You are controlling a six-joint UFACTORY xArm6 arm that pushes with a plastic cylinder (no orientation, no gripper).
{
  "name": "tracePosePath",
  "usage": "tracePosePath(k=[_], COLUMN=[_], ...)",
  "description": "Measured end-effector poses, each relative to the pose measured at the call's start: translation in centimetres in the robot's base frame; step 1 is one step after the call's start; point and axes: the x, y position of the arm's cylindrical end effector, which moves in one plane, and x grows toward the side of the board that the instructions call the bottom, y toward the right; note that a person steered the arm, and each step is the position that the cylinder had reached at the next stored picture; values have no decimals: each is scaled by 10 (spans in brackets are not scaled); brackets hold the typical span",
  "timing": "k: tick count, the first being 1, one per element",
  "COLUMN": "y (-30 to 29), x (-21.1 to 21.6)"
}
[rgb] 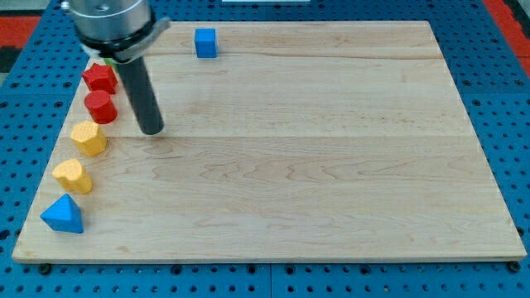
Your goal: Move the red star to the middle of the green circle and blue cube
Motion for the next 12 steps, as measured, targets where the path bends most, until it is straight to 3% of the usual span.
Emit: tracePosePath(k=[1,2,3,4,5,7,8,9,10,11,12], y=[66,75,48,-94,-133,-136,-136,-108,-133,-136,-97], x=[64,164,186,185,183,48,41,-30,-73,-77,-89])
